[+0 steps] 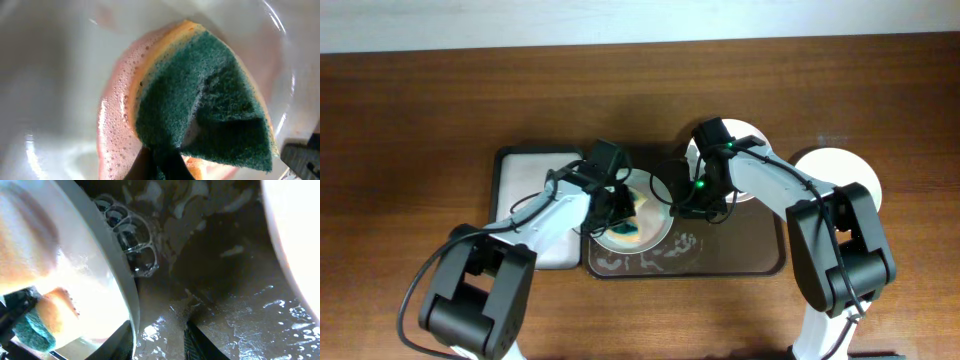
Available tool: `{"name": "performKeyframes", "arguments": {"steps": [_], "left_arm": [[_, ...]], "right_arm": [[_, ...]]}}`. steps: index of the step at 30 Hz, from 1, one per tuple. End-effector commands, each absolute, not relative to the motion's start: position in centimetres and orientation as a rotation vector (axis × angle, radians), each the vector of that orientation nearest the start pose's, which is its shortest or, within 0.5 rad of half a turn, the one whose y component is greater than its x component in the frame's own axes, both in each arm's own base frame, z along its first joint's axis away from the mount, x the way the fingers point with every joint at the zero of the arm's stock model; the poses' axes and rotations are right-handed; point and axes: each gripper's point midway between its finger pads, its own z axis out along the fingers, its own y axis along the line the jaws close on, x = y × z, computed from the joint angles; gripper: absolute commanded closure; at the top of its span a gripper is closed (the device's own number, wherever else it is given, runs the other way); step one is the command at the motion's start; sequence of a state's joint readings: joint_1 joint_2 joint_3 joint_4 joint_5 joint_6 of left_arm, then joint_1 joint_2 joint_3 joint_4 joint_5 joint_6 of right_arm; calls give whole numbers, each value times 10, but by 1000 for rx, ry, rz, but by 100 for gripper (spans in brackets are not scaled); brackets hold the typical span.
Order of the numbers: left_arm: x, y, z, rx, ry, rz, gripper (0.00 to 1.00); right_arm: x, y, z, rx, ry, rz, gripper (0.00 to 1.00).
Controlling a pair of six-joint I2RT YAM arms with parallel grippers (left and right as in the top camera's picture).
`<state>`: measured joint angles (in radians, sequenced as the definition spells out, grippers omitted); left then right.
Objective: Clean dirty plates on tray and stack at the side
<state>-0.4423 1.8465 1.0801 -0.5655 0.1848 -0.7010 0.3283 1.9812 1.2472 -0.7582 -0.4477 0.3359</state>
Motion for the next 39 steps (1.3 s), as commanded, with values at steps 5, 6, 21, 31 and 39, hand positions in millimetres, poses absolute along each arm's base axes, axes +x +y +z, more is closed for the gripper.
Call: {"name": "performKeyframes", "arguments": {"steps": [5, 6, 21, 31, 39], "left_arm": [[382, -144, 32, -231, 2874, -213, 100], [385, -146, 47, -189, 2878, -208, 100], [337, -63, 69, -355, 2911, 74, 100], [310, -22, -2, -429, 2879, 184, 72], [338, -20, 5, -458, 2766, 129, 37]], "right_arm": [[318, 172, -6, 7, 3186, 563, 67], [318, 171, -6, 8, 3185, 563, 67], [335, 181, -4, -32, 3102, 602, 78], [334, 174, 34, -245, 3040, 367, 96], [359, 117, 164, -260, 2534, -376, 96]]}}
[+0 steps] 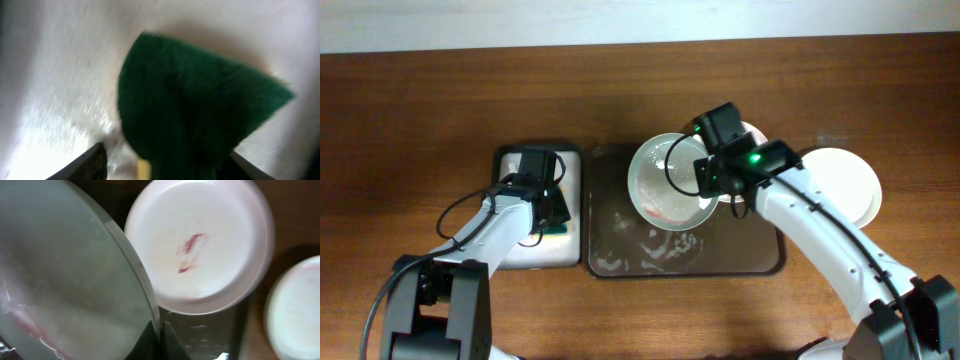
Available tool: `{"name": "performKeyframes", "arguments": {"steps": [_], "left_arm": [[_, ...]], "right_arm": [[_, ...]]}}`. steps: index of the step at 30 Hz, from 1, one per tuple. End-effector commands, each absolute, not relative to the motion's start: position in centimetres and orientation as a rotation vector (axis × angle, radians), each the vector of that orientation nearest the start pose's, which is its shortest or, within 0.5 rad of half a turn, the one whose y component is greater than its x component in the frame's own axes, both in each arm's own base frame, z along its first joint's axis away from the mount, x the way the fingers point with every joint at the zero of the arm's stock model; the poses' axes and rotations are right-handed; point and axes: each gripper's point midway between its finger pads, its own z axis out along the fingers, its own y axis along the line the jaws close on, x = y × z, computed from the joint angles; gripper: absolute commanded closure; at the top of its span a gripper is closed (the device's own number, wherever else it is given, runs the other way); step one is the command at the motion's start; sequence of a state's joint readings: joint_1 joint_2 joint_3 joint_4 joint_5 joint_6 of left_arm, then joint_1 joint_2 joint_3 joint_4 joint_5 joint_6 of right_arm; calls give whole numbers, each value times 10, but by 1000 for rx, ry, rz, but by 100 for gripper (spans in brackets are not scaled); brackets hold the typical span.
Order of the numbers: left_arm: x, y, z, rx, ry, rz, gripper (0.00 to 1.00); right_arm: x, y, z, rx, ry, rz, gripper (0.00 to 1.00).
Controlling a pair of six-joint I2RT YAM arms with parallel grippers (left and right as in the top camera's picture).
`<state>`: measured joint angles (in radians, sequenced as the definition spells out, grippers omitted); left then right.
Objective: Clean dirty plates on tray and stack at the side
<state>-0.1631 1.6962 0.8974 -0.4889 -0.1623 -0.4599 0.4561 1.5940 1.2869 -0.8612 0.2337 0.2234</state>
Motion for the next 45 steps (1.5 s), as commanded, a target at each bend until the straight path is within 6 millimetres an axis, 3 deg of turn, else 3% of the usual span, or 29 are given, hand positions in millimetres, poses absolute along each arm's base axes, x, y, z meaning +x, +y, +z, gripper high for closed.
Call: {"name": "performKeyframes", "arguments": {"steps": [1, 3, 6, 14, 15, 16, 17, 18, 22, 24, 25, 26, 27, 28, 32, 35, 37, 39, 40, 42, 45], "left_arm": [[341, -20, 6, -458, 2753, 122, 38], [348, -21, 8, -457, 2722, 107, 37], [349, -22, 8, -457, 2718, 105, 36], [345, -21, 7, -458, 2735, 112, 36], [345, -21, 7, -457, 2735, 112, 39], [345, -21, 7, -457, 2735, 112, 49], [345, -21, 7, -457, 2735, 112, 84], [345, -21, 7, -457, 2735, 112, 98], [347, -21, 12, -385, 2732, 119, 100], [353, -22, 31, -331, 2694, 110, 100], [355, -23, 42, -331, 2667, 96, 97], [354, -25, 47, -328, 2664, 75, 67], [352, -26, 49, -325, 2667, 64, 44], [345, -28, 46, -322, 2701, 53, 33], [318, -32, 18, -320, 2826, 30, 28], [310, -31, 5, -321, 2867, 45, 29], [306, -32, -6, -322, 2902, 48, 33], [304, -32, -9, -321, 2918, 50, 71], [304, -32, -8, -321, 2917, 49, 99], [305, -32, -7, -321, 2912, 48, 100], [317, -30, 21, -321, 2833, 51, 100]], "right_arm": [[358, 118, 171, -277, 2482, -465, 96], [357, 124, 190, -304, 2346, -637, 96], [352, 139, 207, -336, 2229, -725, 96], [349, 148, 212, -353, 2194, -732, 96], [349, 148, 212, -353, 2194, -731, 96], [349, 148, 212, -353, 2194, -731, 96], [349, 148, 212, -353, 2194, -731, 96], [349, 148, 212, -353, 2194, -731, 96], [349, 148, 212, -354, 2195, -732, 96], [350, 146, 212, -347, 2196, -734, 96], [351, 145, 212, -340, 2196, -734, 96], [351, 145, 212, -339, 2196, -735, 96], [351, 145, 212, -339, 2196, -734, 96], [351, 145, 212, -339, 2196, -734, 96], [351, 145, 212, -339, 2196, -733, 96], [351, 145, 212, -340, 2196, -733, 96], [350, 146, 211, -343, 2201, -725, 96], [350, 146, 211, -343, 2200, -726, 96], [350, 146, 211, -343, 2200, -726, 96], [350, 146, 211, -343, 2200, -726, 96], [350, 146, 211, -343, 2200, -726, 96]]}}
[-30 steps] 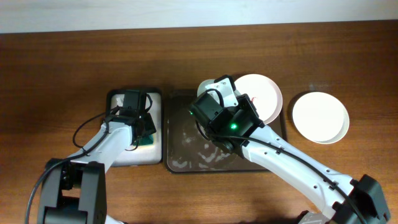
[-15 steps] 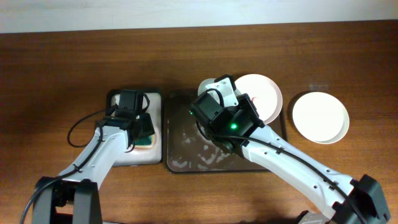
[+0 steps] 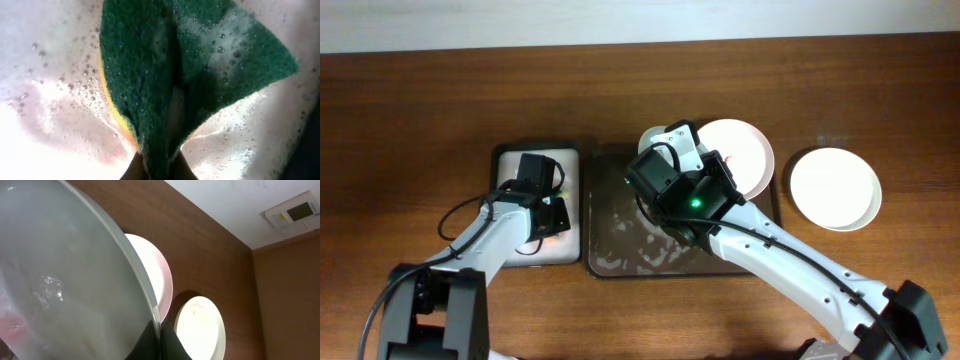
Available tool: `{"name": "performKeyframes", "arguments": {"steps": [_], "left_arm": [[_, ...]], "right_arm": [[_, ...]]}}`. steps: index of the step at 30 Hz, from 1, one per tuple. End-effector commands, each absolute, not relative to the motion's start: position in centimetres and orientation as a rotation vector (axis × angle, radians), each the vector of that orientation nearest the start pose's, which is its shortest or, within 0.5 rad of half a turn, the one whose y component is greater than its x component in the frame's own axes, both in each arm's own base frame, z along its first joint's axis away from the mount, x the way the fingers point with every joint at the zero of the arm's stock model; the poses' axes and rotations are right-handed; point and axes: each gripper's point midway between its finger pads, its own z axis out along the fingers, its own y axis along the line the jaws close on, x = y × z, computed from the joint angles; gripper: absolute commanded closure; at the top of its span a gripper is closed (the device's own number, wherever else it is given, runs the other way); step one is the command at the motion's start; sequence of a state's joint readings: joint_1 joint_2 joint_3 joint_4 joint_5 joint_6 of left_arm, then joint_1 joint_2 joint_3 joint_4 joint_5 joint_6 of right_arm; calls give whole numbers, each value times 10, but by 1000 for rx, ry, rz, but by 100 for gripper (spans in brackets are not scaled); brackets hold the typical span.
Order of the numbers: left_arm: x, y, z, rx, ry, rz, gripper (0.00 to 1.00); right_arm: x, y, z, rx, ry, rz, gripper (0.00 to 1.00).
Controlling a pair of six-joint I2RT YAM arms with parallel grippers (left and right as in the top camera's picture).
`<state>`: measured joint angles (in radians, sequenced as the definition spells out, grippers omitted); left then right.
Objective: Clean dirty plates on tray and stack at the side
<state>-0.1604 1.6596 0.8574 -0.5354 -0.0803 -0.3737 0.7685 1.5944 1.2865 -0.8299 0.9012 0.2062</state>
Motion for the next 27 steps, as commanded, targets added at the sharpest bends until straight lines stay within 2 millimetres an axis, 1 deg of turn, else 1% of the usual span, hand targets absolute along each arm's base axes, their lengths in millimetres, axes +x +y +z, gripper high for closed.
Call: {"name": "performKeyframes", "arguments": {"steps": [1, 2, 3, 5, 6, 9, 10, 11, 12, 14, 19, 20, 21, 23, 24, 25, 27], "left_arm": [[322, -31, 33, -320, 2795, 36, 57], [324, -31, 41, -319, 2769, 26, 37], [326, -32, 46, -319, 2752, 19, 28], [326, -32, 47, -319, 2750, 17, 18], [326, -32, 47, -319, 2750, 17, 18], [332, -32, 47, -318, 2729, 10, 18], [334, -33, 46, -319, 2724, 7, 20], [336, -33, 45, -318, 2720, 4, 22], [337, -35, 42, -316, 2724, -10, 31], [338, -38, 35, -323, 2738, -28, 41], [333, -45, 5, -345, 2822, -59, 43], [333, -46, 0, -345, 2829, -63, 46], [333, -45, -3, -346, 2836, -60, 54], [333, -45, -3, -346, 2834, -54, 61], [336, -41, -1, -349, 2819, -29, 58], [338, -38, 2, -352, 2806, -4, 50], [344, -36, 16, -353, 2760, 8, 47]], "right_arm": [[350, 146, 211, -343, 2200, -726, 96], [350, 146, 211, -343, 2200, -726, 96], [350, 146, 211, -343, 2200, -726, 96], [350, 146, 211, -343, 2200, -726, 96], [350, 146, 211, -343, 2200, -726, 96], [350, 146, 211, -343, 2200, -726, 96], [350, 146, 211, -343, 2200, -726, 96], [350, 146, 211, -343, 2201, -725, 96], [350, 146, 211, -343, 2201, -725, 96], [350, 146, 211, -343, 2201, -725, 96], [350, 146, 211, -343, 2201, -725, 96], [350, 146, 211, -343, 2201, -725, 96], [350, 146, 211, -343, 2201, -725, 96], [350, 146, 211, -343, 2201, -725, 96], [350, 146, 211, -343, 2201, -725, 96], [350, 146, 211, -343, 2201, -725, 96], [350, 146, 211, -343, 2201, -725, 96]]}}
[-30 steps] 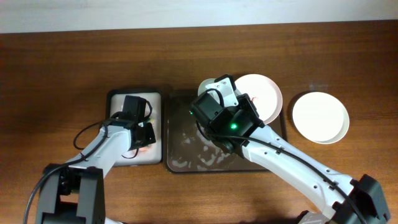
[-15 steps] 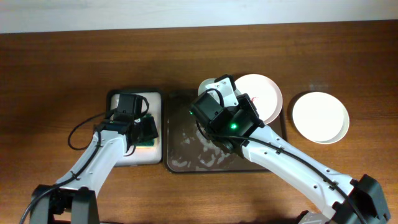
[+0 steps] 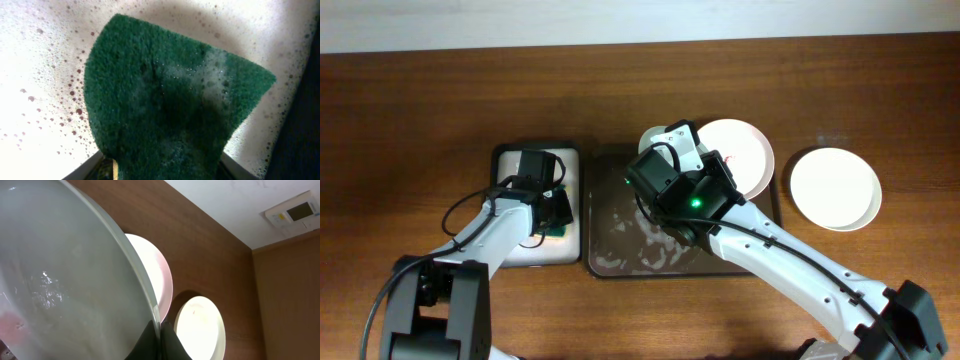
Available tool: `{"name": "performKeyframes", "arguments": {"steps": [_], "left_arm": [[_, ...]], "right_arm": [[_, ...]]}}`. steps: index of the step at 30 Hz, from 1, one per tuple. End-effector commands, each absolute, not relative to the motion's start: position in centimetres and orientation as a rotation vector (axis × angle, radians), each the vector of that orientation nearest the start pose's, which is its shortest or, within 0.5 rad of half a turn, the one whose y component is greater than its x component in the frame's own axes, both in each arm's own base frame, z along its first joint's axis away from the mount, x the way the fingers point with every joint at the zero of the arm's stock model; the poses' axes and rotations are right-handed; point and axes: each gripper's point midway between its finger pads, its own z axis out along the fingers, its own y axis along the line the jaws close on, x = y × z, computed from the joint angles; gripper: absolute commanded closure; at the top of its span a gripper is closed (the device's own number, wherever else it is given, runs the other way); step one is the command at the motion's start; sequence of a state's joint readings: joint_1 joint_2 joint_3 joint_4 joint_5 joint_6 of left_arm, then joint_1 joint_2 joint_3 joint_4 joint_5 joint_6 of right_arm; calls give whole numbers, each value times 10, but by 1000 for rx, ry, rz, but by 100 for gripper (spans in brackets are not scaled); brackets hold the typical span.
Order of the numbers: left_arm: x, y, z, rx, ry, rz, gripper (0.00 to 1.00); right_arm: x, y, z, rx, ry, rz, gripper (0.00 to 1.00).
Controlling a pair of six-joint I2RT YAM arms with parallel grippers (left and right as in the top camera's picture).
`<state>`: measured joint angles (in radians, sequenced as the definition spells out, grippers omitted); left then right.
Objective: Clean dirty plates on tray and stack at the side
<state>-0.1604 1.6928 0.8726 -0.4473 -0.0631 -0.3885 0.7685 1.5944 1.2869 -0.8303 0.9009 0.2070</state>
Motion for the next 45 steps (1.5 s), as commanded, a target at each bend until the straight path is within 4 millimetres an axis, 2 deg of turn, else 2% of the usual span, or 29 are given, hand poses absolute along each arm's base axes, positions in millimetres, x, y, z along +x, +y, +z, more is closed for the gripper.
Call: {"name": "performKeyframes", "arguments": {"steps": [1, 4, 5, 7, 12, 13, 14, 15, 16, 20, 21, 22, 23, 26, 27, 34, 39, 40, 42, 43, 44, 45], "left_arm": [[347, -36, 21, -352, 2743, 0, 44], [348, -37, 26, -351, 2729, -13, 43], [348, -39, 26, -348, 2733, -27, 46], [349, -42, 26, -343, 2733, -51, 61], [349, -42, 26, -343, 2731, -55, 64], [347, -42, 25, -344, 2739, -51, 76], [342, -41, 24, -345, 2759, -43, 94], [340, -41, 23, -346, 2771, -39, 99], [337, -40, 21, -347, 2782, -34, 100], [331, -40, 19, -349, 2804, -26, 100], [332, -40, 19, -349, 2804, -26, 62], [332, -40, 19, -349, 2803, -25, 46], [334, -38, 22, -349, 2794, -13, 45], [352, -41, 58, -318, 2693, -49, 46], [353, -41, 62, -317, 2682, -53, 46], [336, -41, 36, -322, 2794, -30, 48], [330, -48, 16, -319, 2866, -69, 49], [329, -47, 14, -318, 2871, -67, 54], [330, -47, 14, -319, 2870, -67, 74], [330, -47, 14, -319, 2870, -67, 93], [330, -48, 14, -318, 2870, -67, 100], [330, -47, 14, -319, 2870, -67, 100]], "right_arm": [[350, 146, 211, -343, 2201, -725, 96], [350, 146, 211, -343, 2201, -725, 96], [350, 146, 211, -343, 2201, -725, 96], [350, 146, 211, -343, 2201, -725, 96], [350, 146, 211, -343, 2201, -725, 96], [350, 146, 211, -344, 2202, -724, 96], [350, 147, 210, -348, 2208, -714, 96], [350, 148, 209, -351, 2213, -706, 96], [350, 149, 208, -355, 2217, -699, 96], [349, 149, 208, -354, 2217, -700, 96], [349, 149, 208, -355, 2218, -701, 96], [349, 148, 208, -356, 2219, -702, 96], [349, 148, 208, -357, 2219, -703, 96], [349, 148, 208, -357, 2219, -703, 96], [349, 148, 208, -357, 2219, -703, 96], [349, 148, 208, -357, 2219, -703, 96], [349, 148, 208, -357, 2219, -703, 96], [349, 148, 208, -357, 2219, -703, 96], [349, 148, 208, -357, 2219, -703, 96], [349, 148, 208, -357, 2219, -703, 96], [349, 148, 208, -357, 2219, -703, 96], [349, 148, 208, -357, 2219, -703, 96]]}}
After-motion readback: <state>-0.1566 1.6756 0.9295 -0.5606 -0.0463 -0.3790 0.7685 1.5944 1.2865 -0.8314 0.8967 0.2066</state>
